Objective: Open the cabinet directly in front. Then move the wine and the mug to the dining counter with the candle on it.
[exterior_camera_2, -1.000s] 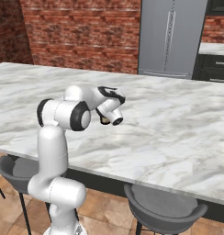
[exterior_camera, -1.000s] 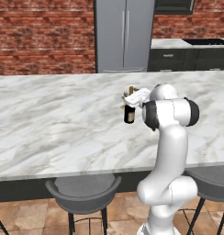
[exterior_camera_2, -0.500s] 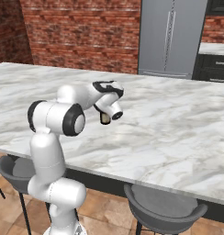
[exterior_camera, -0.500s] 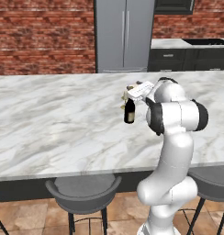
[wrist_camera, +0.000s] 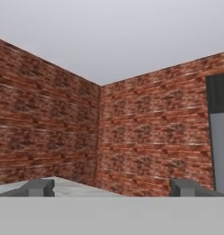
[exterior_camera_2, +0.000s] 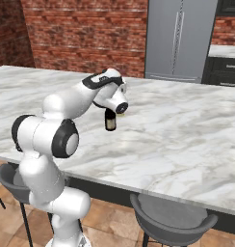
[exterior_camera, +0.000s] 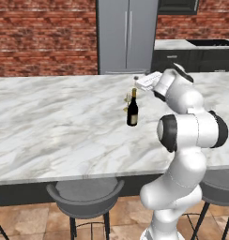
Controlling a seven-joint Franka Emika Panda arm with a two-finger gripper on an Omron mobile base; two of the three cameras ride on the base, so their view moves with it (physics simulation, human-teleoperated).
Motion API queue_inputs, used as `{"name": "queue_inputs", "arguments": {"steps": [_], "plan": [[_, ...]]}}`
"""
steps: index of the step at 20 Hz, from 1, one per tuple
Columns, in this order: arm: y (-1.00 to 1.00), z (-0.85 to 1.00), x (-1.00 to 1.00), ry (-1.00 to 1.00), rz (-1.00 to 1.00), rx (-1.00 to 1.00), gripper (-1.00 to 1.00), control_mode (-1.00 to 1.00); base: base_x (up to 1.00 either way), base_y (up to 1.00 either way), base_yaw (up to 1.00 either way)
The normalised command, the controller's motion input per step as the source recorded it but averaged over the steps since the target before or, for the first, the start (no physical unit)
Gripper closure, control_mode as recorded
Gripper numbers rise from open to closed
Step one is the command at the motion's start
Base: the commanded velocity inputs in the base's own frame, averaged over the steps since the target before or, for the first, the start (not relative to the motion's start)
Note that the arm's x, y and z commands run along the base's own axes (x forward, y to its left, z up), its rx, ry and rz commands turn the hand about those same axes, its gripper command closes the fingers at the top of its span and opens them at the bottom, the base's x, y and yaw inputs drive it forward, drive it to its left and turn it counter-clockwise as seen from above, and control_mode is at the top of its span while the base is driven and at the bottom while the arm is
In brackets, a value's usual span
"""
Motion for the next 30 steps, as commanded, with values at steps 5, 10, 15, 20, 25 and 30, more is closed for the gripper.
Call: {"name": "queue_inputs", "arguments": {"steps": [5, 10, 15, 20, 25, 30], "plan": [[0.0, 0.43, -0.71, 0.06, 0.14, 0.0, -1.0, -1.0, 0.0, 0.0, 0.0], [0.0, 0.31, -0.81, 0.0, 0.22, 0.0, -1.0, -1.0, 0.0, 0.0, 0.0], [0.0, 0.22, -0.93, 0.0, 0.29, -0.01, -1.0, -1.0, 0.0, 0.0, 0.0], [0.09, 0.06, -1.0, 0.0, 0.24, -0.07, -1.0, -1.0, 0.0, 0.0, 0.0], [0.29, 0.0, -1.0, 0.0, 0.12, -0.1, -1.0, -1.0, 0.0, 0.0, 0.0], [0.43, 0.0, -1.0, 0.0, 0.06, -0.09, -1.0, -1.0, 0.0, 0.0, 0.0]]}}
